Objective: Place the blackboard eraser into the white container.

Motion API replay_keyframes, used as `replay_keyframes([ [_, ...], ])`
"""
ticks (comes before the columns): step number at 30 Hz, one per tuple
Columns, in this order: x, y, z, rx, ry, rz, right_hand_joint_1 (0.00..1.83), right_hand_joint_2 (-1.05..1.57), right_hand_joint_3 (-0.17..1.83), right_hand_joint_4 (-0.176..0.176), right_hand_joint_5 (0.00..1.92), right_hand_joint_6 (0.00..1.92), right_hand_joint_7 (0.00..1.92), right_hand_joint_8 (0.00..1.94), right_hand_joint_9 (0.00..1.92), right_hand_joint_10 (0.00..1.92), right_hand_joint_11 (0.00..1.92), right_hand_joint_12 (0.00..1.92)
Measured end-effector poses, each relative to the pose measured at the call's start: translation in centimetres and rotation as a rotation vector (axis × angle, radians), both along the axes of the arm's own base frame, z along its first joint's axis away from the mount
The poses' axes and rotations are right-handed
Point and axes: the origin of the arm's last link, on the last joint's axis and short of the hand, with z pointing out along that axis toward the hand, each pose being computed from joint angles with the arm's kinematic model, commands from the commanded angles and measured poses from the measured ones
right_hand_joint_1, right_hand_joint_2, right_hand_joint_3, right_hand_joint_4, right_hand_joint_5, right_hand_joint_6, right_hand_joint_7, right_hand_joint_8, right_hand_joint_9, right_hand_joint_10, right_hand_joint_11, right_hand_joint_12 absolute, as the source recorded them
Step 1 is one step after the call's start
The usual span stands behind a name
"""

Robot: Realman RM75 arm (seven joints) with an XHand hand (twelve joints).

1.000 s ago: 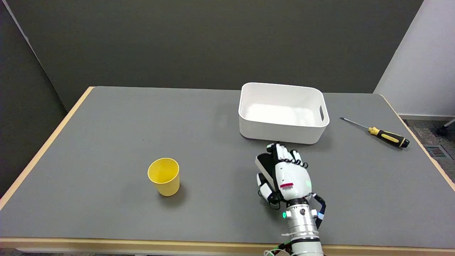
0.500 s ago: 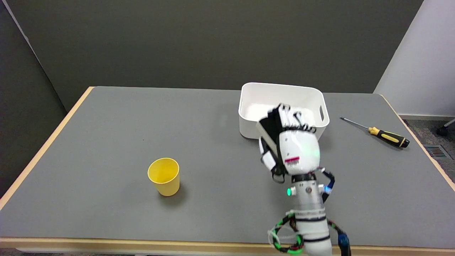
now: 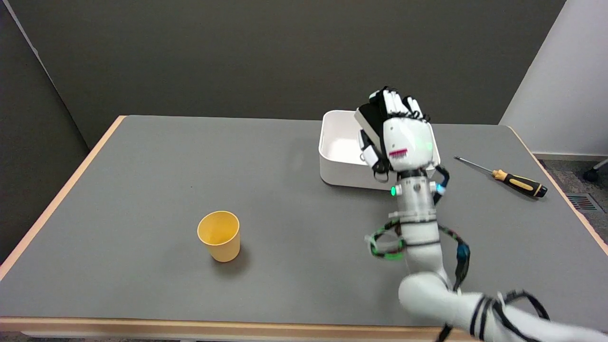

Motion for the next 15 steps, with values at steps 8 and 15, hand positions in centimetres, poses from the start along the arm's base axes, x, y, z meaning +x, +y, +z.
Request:
replay_keyframes([
  [8,-1.3,-6.1,4.6,-0.028,-0.051,-0.135,1.22,1.20,0.51,-0.176,0.24,1.16,0.45,1.94,0.63,1.92,0.13,1.92],
  [15,-2.1,-9.2,7.6,-0.046,-0.133,-0.224,1.06,1.10,0.56,-0.165,0.20,0.80,0.27,1.84,0.32,1.92,0.00,1.92],
])
